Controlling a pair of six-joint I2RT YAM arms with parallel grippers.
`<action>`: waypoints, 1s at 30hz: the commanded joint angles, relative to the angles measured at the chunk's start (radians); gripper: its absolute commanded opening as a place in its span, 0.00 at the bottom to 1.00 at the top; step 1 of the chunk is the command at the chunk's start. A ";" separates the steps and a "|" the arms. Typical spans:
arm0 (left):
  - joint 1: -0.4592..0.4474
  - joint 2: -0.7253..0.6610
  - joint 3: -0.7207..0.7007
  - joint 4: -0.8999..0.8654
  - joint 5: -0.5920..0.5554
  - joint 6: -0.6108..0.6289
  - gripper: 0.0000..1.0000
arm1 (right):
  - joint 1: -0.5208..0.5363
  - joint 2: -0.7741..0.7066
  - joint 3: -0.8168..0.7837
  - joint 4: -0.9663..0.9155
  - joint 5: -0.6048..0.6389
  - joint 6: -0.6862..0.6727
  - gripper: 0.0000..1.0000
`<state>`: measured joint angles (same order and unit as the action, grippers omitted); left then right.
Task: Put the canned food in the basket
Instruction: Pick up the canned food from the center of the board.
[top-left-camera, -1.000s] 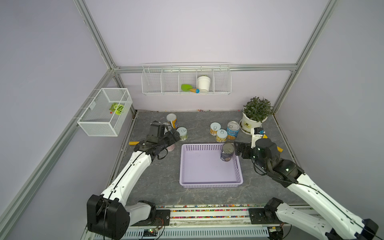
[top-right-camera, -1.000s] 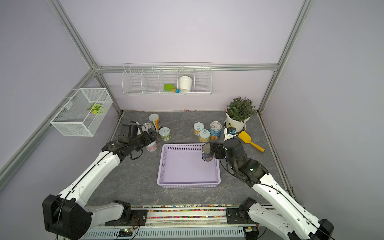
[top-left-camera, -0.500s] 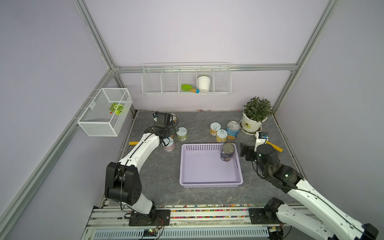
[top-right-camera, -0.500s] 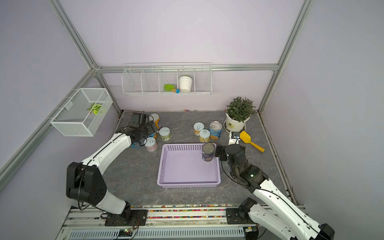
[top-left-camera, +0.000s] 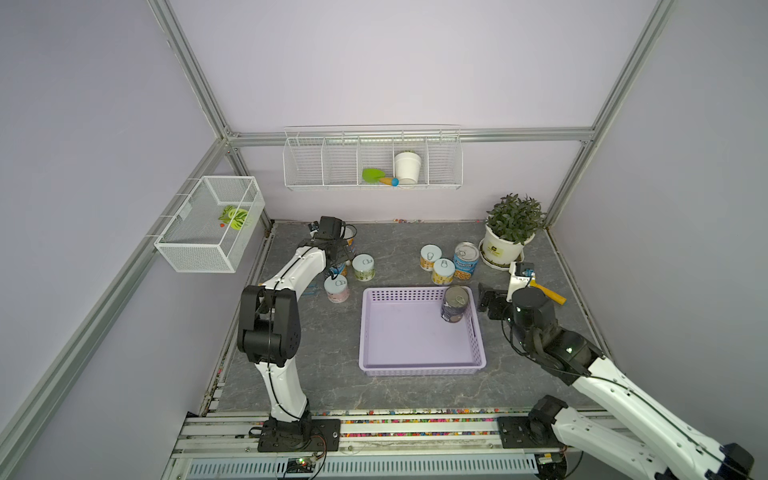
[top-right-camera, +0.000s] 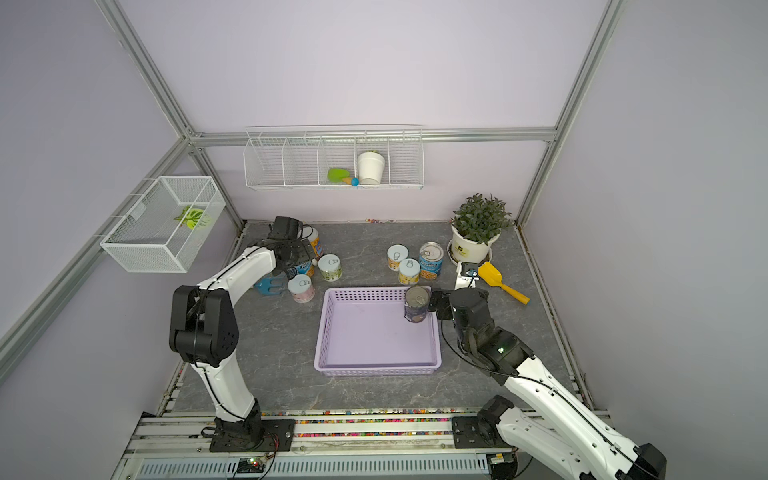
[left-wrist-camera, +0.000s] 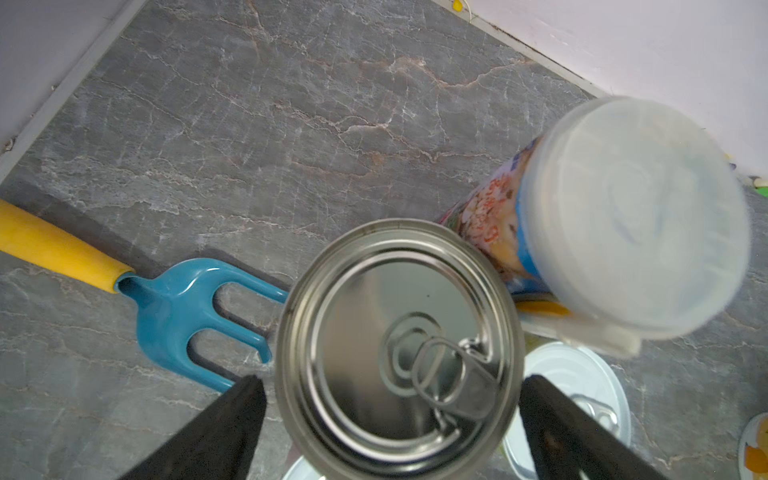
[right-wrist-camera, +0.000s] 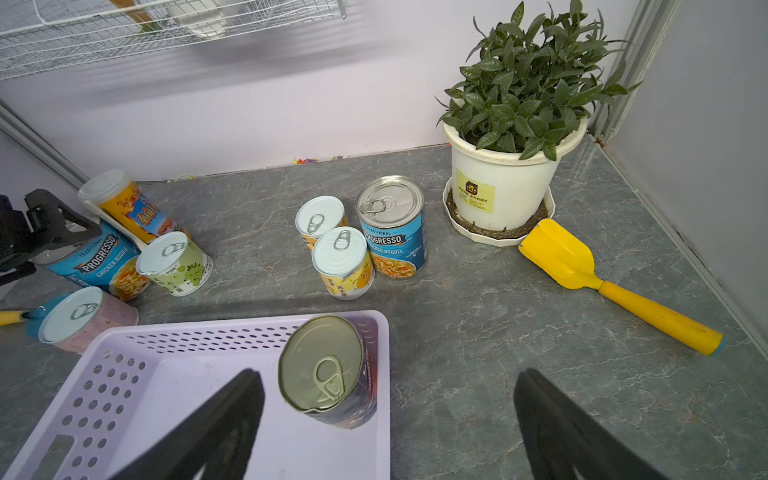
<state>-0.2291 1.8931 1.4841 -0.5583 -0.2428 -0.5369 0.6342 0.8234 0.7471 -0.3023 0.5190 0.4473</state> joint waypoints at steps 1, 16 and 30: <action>0.015 0.032 0.031 -0.018 -0.005 0.023 0.99 | -0.004 0.008 -0.011 0.028 -0.008 -0.011 0.99; 0.072 0.084 0.091 -0.028 0.037 0.034 1.00 | -0.004 0.034 -0.005 0.034 -0.025 -0.013 0.98; 0.108 0.090 0.078 -0.008 0.074 0.031 0.92 | -0.005 0.040 -0.006 0.038 -0.033 -0.012 0.98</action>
<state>-0.1299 1.9556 1.5475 -0.5579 -0.1532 -0.5125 0.6342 0.8631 0.7471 -0.2871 0.4957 0.4469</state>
